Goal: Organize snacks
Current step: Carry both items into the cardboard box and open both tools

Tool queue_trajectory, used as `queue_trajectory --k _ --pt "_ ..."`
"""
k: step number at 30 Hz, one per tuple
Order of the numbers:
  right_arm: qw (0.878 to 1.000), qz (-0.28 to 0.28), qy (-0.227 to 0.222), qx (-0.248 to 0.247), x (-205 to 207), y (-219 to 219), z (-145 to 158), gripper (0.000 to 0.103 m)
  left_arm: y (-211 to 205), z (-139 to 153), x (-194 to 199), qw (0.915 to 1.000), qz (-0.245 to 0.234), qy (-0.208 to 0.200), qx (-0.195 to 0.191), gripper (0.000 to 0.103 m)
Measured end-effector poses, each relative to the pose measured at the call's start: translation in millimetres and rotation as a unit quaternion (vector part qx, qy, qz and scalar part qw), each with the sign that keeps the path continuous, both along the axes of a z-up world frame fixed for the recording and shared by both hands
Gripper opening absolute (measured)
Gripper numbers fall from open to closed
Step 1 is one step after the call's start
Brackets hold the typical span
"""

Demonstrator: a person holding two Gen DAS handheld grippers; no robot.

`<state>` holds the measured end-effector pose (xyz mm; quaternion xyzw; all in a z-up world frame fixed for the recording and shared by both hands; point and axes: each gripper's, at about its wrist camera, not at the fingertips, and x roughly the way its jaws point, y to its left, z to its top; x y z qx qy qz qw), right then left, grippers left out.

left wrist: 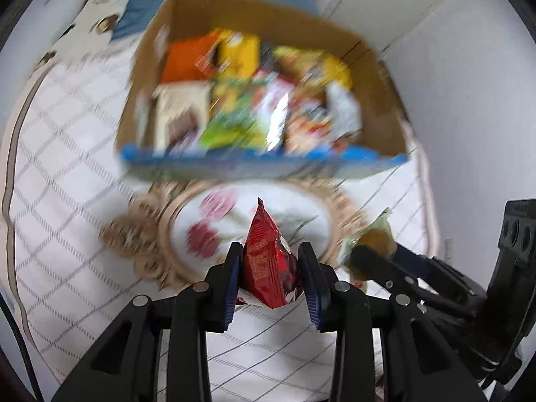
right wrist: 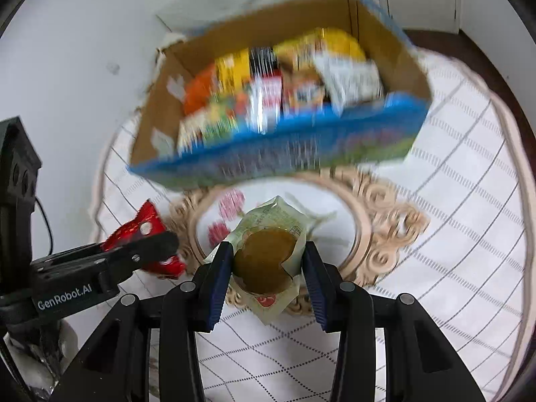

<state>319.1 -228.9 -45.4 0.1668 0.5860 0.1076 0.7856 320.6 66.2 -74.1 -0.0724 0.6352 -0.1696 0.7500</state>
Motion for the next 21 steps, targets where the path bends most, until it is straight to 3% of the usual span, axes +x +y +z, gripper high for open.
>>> queue_trajectory --k 3,9,15,21 --pt "0.999 -0.009 -0.031 0.005 22 -14 35 0.045 -11 20 35 0.9998 -0.013 -0.014 -0.006 0.031" --pt "0.998 -0.011 -0.061 -0.025 86 -18 54 0.045 -45 15 106 0.9996 -0.026 -0.01 0.006 0.031" --pt "0.999 0.001 -0.031 -0.042 147 -24 26 0.045 -64 -16 153 0.9983 -0.032 0.028 0.039 0.031" --pt "0.998 0.014 0.028 -0.047 169 -26 -24 0.045 -73 -52 172 0.9945 -0.035 0.08 0.058 0.032"
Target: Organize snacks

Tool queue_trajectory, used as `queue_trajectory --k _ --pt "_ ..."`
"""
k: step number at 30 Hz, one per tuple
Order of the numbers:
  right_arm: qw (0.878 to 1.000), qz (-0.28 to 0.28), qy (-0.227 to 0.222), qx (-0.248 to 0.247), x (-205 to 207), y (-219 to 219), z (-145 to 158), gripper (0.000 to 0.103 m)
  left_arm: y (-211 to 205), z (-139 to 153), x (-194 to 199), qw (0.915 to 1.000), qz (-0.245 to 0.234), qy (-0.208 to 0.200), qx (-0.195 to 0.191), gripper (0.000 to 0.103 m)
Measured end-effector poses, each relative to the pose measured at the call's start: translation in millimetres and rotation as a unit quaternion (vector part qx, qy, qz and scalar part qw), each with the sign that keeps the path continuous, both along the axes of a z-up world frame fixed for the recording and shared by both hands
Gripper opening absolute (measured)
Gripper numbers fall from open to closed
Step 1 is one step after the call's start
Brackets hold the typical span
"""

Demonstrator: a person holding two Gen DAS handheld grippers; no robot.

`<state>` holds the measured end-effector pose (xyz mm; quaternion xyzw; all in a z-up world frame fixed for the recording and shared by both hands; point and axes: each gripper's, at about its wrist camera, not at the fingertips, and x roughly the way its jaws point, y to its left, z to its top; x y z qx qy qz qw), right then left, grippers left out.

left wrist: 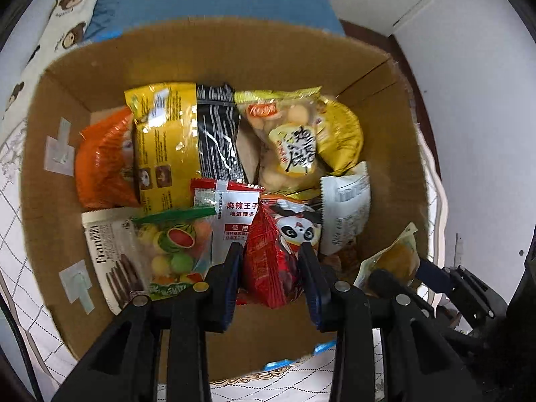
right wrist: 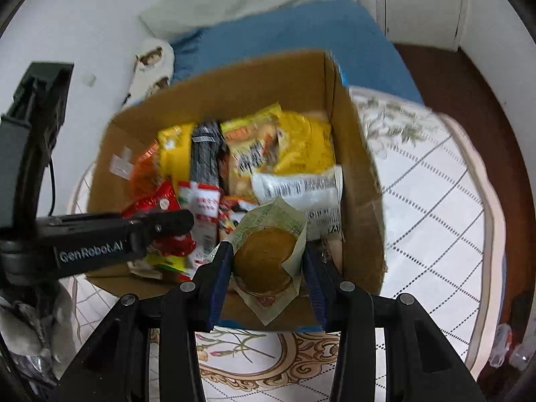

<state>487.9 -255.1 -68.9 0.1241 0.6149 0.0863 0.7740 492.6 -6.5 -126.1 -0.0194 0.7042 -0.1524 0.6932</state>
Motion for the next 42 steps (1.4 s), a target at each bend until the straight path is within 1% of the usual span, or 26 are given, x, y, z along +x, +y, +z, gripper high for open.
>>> queue_trajectory --k 2,5,6,7,8,9,10,11,12,13,17,19,21,26,32,37,42 --pt "1.0 0.005 0.016 0.002 4 0 -12 0.045 0 -8 0 0.9999 -0.001 0.011 0.009 0.032" --pt "0.999 0.016 0.044 0.004 7 3 -26 0.046 2 -19 -1 0.9995 0.003 0.029 0.01 0.033" --pt "0.999 0.019 0.05 0.003 8 3 -29 0.049 2 -22 -1 0.9994 0.004 0.033 0.013 0.033" --pt "0.998 0.023 0.06 0.001 9 4 -32 0.065 1 -25 -1 0.9991 0.005 0.039 0.016 0.034" --pt "0.997 0.024 0.071 -0.001 10 4 -35 0.075 1 -28 -1 0.9989 0.004 0.044 0.017 0.035" --pt "0.997 0.024 0.075 -0.003 10 5 -36 0.092 1 -32 -1 0.9987 0.005 0.046 0.021 0.04" --pt "0.997 0.027 0.074 -0.011 11 6 -35 0.093 2 -33 -3 0.9987 0.006 0.045 0.024 0.051" --pt "0.997 0.032 0.069 -0.022 12 8 -33 0.093 3 -32 -3 0.9989 0.009 0.038 0.027 0.057" --pt "0.997 0.032 0.065 -0.029 12 8 -31 0.093 5 -31 -4 0.999 0.012 0.033 0.028 0.067" --pt "0.997 0.031 0.062 -0.04 13 8 -29 0.094 6 -31 -6 0.9991 0.014 0.032 0.025 0.07" --pt "0.996 0.024 0.054 -0.067 16 7 -24 0.096 11 -22 -11 0.9989 0.018 0.011 0.042 0.071" --pt "0.996 0.021 0.052 -0.075 17 6 -23 0.096 13 -15 -12 0.9985 0.018 -0.004 0.052 0.076" --pt "0.996 0.02 0.05 -0.078 17 7 -22 0.096 17 -9 -14 0.9976 0.02 -0.021 0.063 0.076" --pt "0.995 0.015 0.03 -0.094 14 10 -12 0.096 31 3 -27 0.9966 0.027 -0.04 0.067 0.076" --pt "0.995 0.008 -0.003 -0.103 3 13 11 0.097 40 36 -44 0.9938 0.036 -0.079 0.07 0.076" --pt "0.993 -0.003 -0.046 -0.107 -19 11 44 0.099 49 73 -70 0.9875 0.046 -0.133 0.072 0.076" --pt "0.989 -0.008 -0.1 -0.109 -56 12 87 0.1 61 112 -105 0.979 0.054 -0.184 0.07 0.076"
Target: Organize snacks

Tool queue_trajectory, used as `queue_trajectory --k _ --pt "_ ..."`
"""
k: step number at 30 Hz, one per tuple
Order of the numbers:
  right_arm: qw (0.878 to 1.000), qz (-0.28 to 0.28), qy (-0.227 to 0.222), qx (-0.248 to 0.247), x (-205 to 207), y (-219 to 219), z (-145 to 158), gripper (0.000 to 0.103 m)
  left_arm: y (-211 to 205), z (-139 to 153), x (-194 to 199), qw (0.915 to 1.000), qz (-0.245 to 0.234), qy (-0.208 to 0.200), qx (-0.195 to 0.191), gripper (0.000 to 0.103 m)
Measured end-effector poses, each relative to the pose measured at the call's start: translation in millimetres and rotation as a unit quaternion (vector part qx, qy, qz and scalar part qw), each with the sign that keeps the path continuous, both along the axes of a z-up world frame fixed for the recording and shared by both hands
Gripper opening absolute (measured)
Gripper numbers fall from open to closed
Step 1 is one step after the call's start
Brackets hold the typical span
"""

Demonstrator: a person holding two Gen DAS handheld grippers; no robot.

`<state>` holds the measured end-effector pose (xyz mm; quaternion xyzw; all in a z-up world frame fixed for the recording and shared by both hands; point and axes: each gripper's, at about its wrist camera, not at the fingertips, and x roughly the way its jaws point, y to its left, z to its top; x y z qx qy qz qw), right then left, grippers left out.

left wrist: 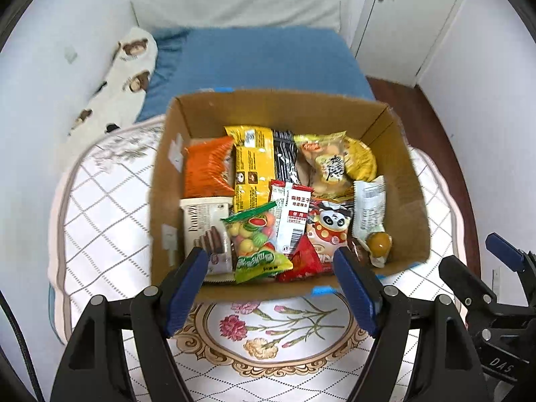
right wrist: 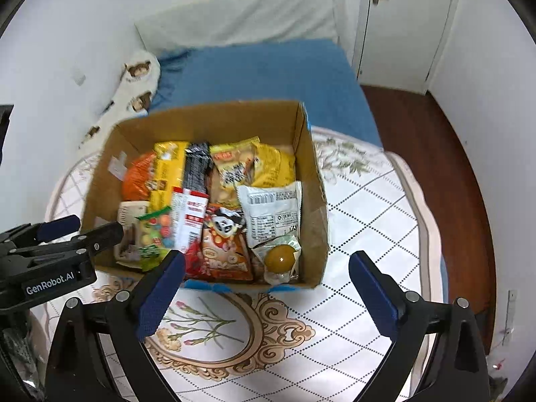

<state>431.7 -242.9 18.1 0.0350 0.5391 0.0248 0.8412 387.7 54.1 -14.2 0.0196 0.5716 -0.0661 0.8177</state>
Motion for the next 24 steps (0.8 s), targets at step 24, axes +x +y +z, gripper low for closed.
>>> queue_trajectory --k 24 --pt "0.988 0.008 -0.155 -0.012 -170 11 141 0.103 19 112 -155 0.9897 0.002 -0.143 0.002 0.088"
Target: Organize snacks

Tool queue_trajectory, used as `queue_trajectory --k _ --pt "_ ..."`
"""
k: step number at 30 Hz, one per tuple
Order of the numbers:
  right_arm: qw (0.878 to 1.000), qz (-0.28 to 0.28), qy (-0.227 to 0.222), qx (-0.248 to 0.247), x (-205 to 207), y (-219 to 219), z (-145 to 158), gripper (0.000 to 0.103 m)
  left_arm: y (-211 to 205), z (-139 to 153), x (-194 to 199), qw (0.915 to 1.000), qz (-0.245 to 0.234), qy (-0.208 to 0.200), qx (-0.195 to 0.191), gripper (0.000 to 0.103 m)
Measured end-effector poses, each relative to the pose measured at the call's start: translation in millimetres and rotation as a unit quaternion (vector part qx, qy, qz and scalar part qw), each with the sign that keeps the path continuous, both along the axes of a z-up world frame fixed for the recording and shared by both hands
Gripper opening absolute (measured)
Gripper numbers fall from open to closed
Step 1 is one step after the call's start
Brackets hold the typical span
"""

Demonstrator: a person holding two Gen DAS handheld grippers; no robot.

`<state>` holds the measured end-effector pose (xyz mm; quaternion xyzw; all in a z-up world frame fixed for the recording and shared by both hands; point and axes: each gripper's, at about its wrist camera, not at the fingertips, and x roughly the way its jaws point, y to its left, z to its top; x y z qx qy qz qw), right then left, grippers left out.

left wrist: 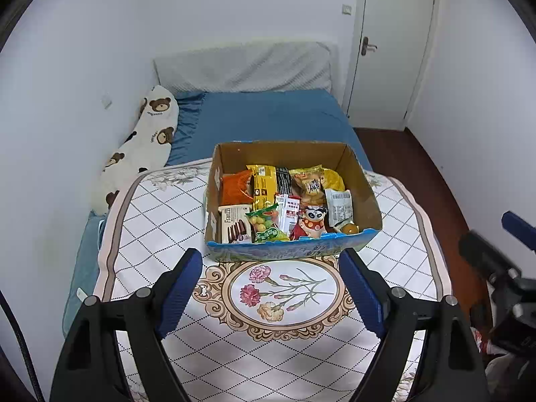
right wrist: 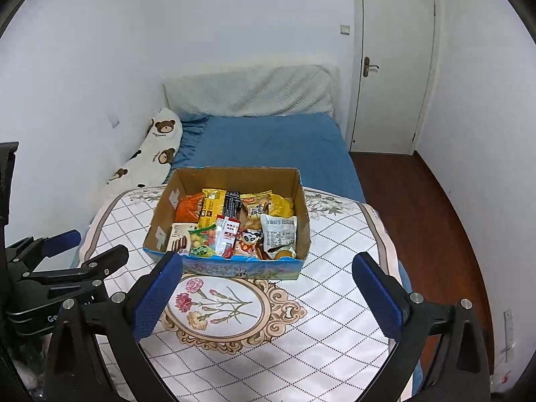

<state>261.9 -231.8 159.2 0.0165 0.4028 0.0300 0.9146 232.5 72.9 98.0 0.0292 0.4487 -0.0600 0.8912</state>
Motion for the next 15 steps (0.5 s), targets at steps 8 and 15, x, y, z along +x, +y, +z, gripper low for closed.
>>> queue_trajectory --k 8,15 --pt "1.0 0.005 -0.004 0.004 -13 1 2 0.103 4 17 -14 0.9992 0.016 -0.036 -0.001 0.1" --pt "1.0 -0.004 -0.016 -0.001 -11 -6 3 0.103 1 8 -5 0.9995 0.022 -0.022 0.003 0.1"
